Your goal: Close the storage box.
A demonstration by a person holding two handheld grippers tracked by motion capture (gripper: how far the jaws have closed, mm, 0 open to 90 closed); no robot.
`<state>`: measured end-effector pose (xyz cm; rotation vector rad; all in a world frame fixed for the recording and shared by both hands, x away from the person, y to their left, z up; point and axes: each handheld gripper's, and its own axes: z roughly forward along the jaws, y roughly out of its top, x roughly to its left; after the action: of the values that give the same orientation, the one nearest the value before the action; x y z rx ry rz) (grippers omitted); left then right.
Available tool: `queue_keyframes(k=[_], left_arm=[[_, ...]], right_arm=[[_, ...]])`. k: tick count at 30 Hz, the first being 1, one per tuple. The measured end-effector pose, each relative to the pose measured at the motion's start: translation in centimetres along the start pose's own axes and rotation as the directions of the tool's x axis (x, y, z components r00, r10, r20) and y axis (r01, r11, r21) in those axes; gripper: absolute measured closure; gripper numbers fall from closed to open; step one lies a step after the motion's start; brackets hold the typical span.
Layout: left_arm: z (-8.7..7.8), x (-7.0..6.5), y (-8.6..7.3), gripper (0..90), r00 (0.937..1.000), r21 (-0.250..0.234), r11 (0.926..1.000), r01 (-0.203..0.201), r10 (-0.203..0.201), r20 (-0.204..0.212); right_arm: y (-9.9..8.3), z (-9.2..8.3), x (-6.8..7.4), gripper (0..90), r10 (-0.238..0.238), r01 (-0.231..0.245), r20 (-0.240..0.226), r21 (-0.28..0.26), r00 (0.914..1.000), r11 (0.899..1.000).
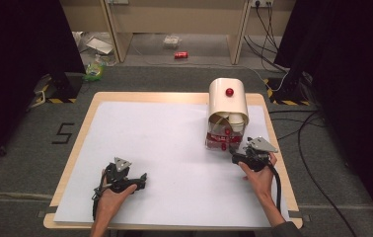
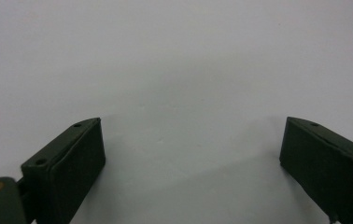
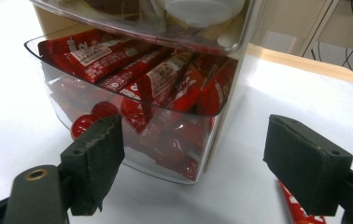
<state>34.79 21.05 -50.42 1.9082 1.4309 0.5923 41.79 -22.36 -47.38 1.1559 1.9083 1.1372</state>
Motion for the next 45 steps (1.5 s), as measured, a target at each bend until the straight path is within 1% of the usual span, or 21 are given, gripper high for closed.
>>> queue_keyframes(k=[5,7,8,11,17,19,21,26,28,29,30,31,32,34,39,42,45], left_arm=[[0.0,0.0,0.0,5.9,1.0,0.0,1.0,0.0,0.0,0.0],[0.0,0.0,0.0,5.9,1.0,-0.001,1.0,0.001,-0.001,0.0],[0.0,0.0,0.0,5.9,1.0,-0.001,1.0,0.0,0.0,0.001],[0.0,0.0,0.0,5.9,1.0,0.0,1.0,0.001,-0.001,0.0],[0.0,0.0,0.0,5.9,1.0,-0.001,1.0,0.0,0.0,0.001],[0.0,0.0,0.0,5.9,1.0,-0.001,1.0,0.0,0.0,0.0],[0.0,0.0,0.0,5.9,1.0,0.0,1.0,0.0,0.0,0.0],[0.0,0.0,0.0,5.9,1.0,0.0,1.0,0.0,0.0,0.0],[0.0,0.0,0.0,5.9,1.0,-0.001,1.0,0.0,0.0,0.001],[0.0,0.0,0.0,5.9,1.0,0.0,1.0,0.001,-0.001,0.0],[0.0,0.0,0.0,5.9,1.0,0.0,1.0,0.0,0.0,0.0],[0.0,0.0,0.0,5.9,1.0,0.0,1.0,0.0,0.0,0.0],[0.0,0.0,0.0,5.9,1.0,0.0,1.0,0.0,0.0,0.001],[0.0,0.0,0.0,5.9,1.0,0.0,1.0,0.0,0.0,0.001],[0.0,0.0,0.0,6.0,1.0,-0.001,1.0,0.001,-0.001,0.001],[0.0,0.0,0.0,6.0,1.0,-0.001,1.0,0.001,-0.001,0.001],[0.0,0.0,0.0,6.0,1.0,-0.001,1.0,0.002,-0.002,0.001]], right_arm=[[0.2,0.3,0.0,20.8,-0.005,0.005,0.015,0.003,0.9999,1.0],[0.3,0.4,0.0,20.7,0.002,-0.002,0.018,0.005,0.9998,1.0],[0.3,0.5,-0.1,20.7,-0.006,0.006,0.021,0.004,0.9998,1.0],[0.4,0.6,-0.1,20.8,0.0,0.0,0.026,-0.001,0.9997,1.0],[0.5,0.8,-0.1,19.6,0.005,-0.005,0.028,0.003,0.9996,1.0],[0.5,0.8,-0.1,19.6,-0.005,0.005,0.031,0.003,0.9995,1.0],[0.5,0.8,-0.1,19.6,-0.004,0.003,0.033,0.004,0.9995,1.0],[0.5,0.8,-0.2,18.4,-0.007,0.007,0.029,0.004,0.9995,1.0],[0.5,0.8,-0.2,18.6,-0.001,0.001,0.027,0.006,0.9996,1.0],[0.5,0.8,-0.2,19.3,0.0,0.0,0.027,0.007,0.9996,1.0],[0.5,0.8,-0.1,22.2,0.006,-0.007,0.015,0.004,0.9999,1.0],[0.5,0.8,-0.1,22.2,0.006,-0.007,0.015,0.004,0.9999,1.0],[0.5,0.7,0.1,25.2,-0.003,0.003,0.007,0.001,1.0,1.0],[0.5,0.7,0.2,26.1,-0.007,0.007,0.006,0.0,1.0,1.0],[0.5,0.4,0.1,23.6,0.006,-0.006,0.003,0.002,1.0,1.0],[0.7,-0.3,0.0,23.0,0.011,-0.011,-0.001,-0.007,0.9999,1.0],[0.7,-0.7,-0.1,22.6,0.018,-0.018,-0.004,-0.004,0.9998,1.0]])
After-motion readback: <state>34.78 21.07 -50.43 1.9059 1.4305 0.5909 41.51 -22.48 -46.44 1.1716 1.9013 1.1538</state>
